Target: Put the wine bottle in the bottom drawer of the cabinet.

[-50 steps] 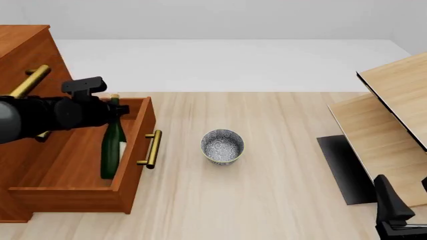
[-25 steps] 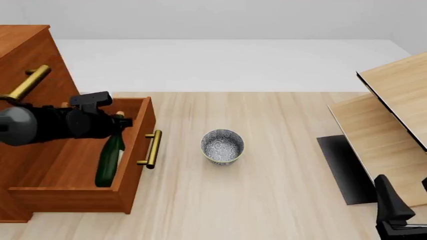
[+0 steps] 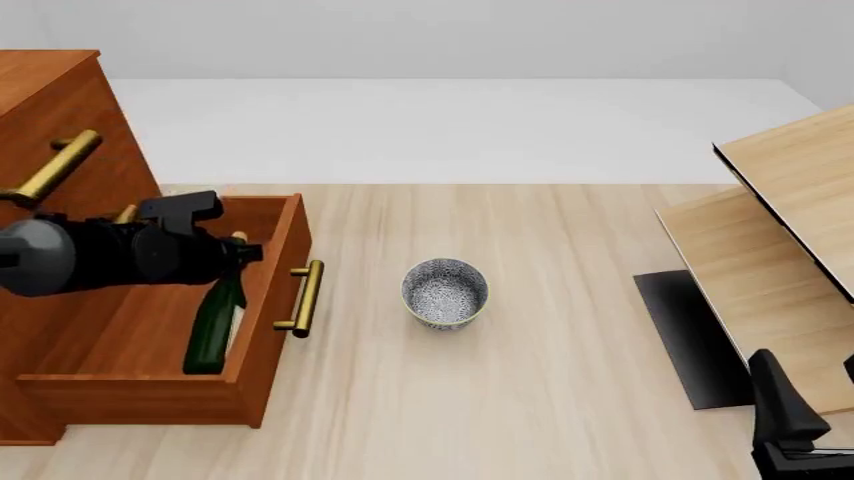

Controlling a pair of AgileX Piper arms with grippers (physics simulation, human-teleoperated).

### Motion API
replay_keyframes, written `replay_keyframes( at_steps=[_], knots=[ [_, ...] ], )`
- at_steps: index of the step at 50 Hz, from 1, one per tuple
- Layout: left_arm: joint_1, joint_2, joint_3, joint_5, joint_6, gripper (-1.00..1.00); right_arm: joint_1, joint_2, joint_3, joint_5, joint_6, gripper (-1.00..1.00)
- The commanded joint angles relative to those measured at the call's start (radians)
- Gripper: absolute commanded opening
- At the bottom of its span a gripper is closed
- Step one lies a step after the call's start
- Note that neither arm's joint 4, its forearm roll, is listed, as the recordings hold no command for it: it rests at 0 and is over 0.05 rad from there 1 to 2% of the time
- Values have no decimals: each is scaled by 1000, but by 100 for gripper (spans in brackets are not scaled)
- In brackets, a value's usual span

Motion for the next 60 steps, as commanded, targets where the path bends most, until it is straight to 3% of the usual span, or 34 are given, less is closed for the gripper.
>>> replay_keyframes(
  at_steps=[1, 5, 6, 31, 46, 60],
  knots=[
    [1, 3, 16, 4, 4, -100, 1, 0, 0, 0, -2, 100],
    [-4, -1, 28, -3, -1, -100, 1, 0, 0, -1, -3, 100],
    [-4, -1, 30, -4, 1, 100, 1, 0, 0, -1, -3, 100],
    [1, -44, 23, 22, -3, 100, 3, 0, 0, -2, -9, 100],
    [19, -129, -14, 106, 19, 100, 6, 0, 0, -2, -16, 100],
    [3, -288, -67, 247, 61, 100, 11, 0, 0, -4, -24, 100]
  ],
)
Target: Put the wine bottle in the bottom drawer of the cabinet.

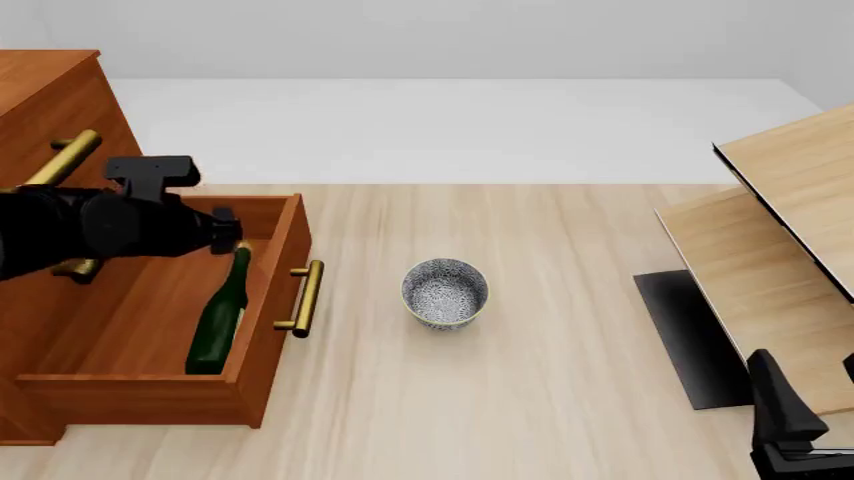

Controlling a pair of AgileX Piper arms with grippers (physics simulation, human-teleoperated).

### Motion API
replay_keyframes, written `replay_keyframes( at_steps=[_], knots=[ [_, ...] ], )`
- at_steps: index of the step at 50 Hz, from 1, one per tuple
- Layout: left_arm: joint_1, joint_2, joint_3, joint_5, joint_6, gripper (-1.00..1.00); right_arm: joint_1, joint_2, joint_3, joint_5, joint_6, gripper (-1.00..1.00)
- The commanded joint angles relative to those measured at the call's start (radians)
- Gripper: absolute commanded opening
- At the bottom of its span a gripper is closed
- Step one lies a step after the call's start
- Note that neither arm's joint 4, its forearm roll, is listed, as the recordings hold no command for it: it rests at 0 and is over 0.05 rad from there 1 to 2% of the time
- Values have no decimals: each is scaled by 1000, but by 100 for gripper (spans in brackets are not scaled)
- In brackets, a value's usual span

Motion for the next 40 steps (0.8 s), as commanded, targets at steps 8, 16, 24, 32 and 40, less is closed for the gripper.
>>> replay_keyframes(
  at_steps=[8, 16, 24, 32, 40],
  knots=[
    [-19, -234, -62, 180, 38, 100, 3, 0, 0, -2, -5, 100],
    [-46, -366, -84, 283, 68, 100, 6, 0, 0, -3, -11, 100],
    [-75, -500, -112, 382, 84, 100, 9, 0, 0, -3, -13, 100],
    [-76, -629, -118, 451, 121, 100, 11, 0, 0, -3, -14, 100],
    [-87, -741, -167, 547, 112, 100, 14, 0, 0, -3, -17, 100]
  ],
)
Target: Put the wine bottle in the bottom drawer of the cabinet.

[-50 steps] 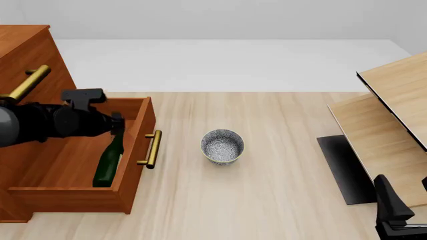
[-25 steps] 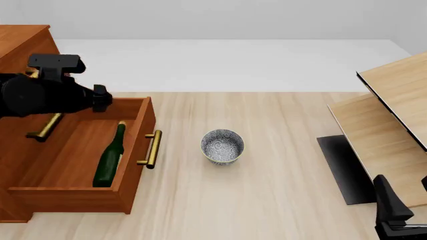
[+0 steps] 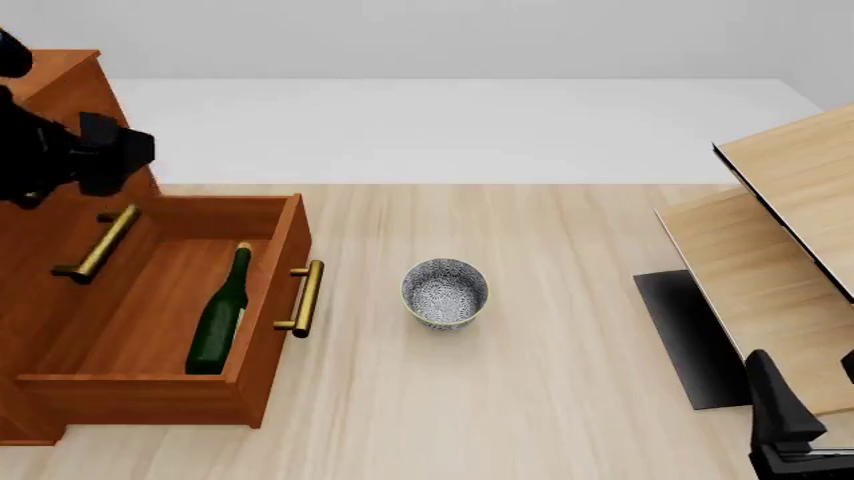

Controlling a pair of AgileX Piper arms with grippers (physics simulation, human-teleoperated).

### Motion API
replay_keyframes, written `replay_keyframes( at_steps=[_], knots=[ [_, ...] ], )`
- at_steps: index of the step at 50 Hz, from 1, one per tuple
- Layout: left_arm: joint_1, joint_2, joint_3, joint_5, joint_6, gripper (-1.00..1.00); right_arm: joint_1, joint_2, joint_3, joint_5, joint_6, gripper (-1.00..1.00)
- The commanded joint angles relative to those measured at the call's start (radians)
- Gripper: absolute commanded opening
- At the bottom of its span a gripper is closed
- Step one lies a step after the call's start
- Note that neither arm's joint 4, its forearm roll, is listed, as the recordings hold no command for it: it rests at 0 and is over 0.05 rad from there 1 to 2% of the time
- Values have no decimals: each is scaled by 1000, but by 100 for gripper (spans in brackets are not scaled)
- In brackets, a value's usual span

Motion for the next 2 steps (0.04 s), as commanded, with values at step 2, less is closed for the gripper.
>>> replay_keyframes(
  at_steps=[2],
  knots=[
    [-11, -172, -50, 135, 24, 100, 5, 0, 0, -1, -5, 100]
  ],
)
